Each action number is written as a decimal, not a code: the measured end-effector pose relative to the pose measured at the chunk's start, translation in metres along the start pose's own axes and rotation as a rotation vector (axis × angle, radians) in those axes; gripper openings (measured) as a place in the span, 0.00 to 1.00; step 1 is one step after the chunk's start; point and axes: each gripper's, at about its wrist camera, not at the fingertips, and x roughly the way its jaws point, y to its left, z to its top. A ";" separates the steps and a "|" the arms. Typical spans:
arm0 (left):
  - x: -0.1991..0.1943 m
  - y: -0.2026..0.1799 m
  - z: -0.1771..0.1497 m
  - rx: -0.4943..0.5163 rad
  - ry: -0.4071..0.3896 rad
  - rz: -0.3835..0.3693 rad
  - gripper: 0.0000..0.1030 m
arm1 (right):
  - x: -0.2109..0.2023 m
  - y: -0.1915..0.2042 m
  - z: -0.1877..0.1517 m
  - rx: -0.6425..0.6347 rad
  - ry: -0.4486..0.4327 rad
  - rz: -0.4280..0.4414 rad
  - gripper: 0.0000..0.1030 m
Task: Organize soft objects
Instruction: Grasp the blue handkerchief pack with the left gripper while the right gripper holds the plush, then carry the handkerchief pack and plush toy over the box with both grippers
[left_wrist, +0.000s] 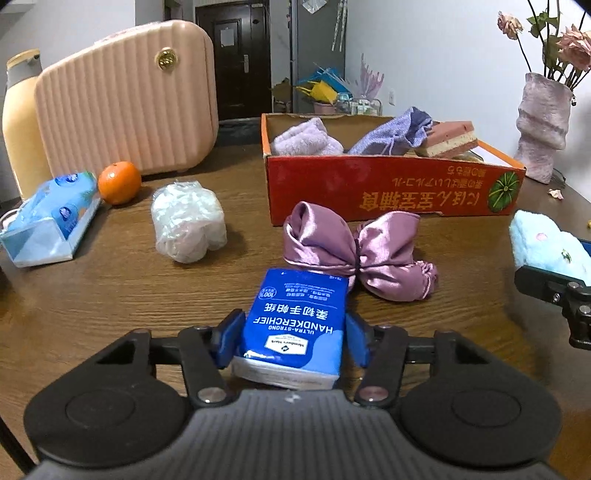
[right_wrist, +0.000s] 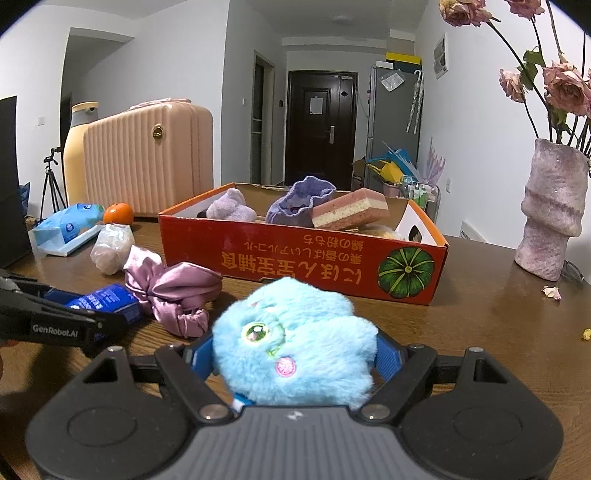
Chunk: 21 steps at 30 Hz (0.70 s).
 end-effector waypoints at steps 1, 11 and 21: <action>-0.001 0.000 0.000 0.000 -0.007 0.009 0.50 | 0.000 0.000 0.000 -0.001 -0.001 0.002 0.80; -0.015 0.002 -0.004 -0.027 -0.038 0.036 0.50 | -0.003 0.005 -0.001 -0.014 -0.010 0.013 0.80; -0.038 0.009 -0.006 -0.075 -0.109 0.064 0.50 | -0.006 0.005 0.000 -0.016 -0.025 0.012 0.80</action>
